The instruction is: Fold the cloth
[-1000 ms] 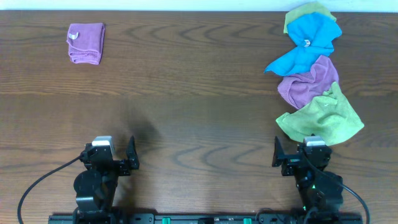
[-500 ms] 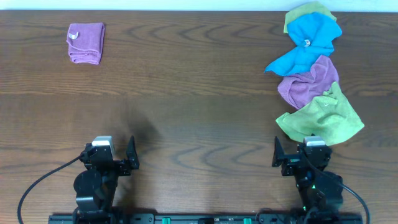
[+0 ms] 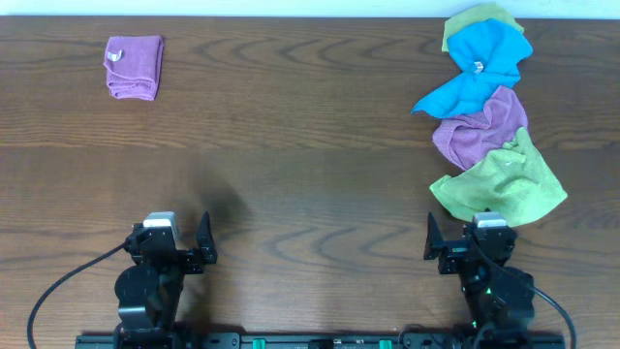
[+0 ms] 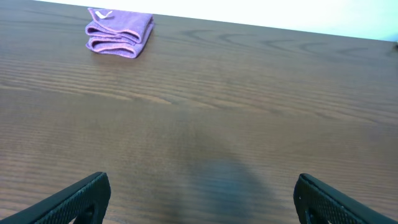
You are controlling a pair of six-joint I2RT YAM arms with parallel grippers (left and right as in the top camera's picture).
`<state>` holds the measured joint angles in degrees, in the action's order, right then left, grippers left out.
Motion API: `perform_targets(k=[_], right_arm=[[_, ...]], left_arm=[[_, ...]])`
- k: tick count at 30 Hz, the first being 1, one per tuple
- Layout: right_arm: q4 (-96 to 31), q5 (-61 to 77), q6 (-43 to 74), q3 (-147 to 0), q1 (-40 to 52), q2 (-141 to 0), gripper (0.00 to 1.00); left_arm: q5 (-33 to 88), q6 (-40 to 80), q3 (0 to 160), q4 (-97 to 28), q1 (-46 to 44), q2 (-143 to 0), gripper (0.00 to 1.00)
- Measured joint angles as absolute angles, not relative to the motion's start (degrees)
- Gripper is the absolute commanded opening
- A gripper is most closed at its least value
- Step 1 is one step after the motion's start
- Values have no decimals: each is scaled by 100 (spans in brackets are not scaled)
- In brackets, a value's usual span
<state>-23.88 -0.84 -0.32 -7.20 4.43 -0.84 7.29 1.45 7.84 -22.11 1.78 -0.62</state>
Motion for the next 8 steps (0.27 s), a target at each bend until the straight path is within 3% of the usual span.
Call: perform_targets(k=[8], right_arm=[[-2388,-84,-32,-720,443,-84,99]], left_arm=[[731,145,784,-2213,178,-62,95]])
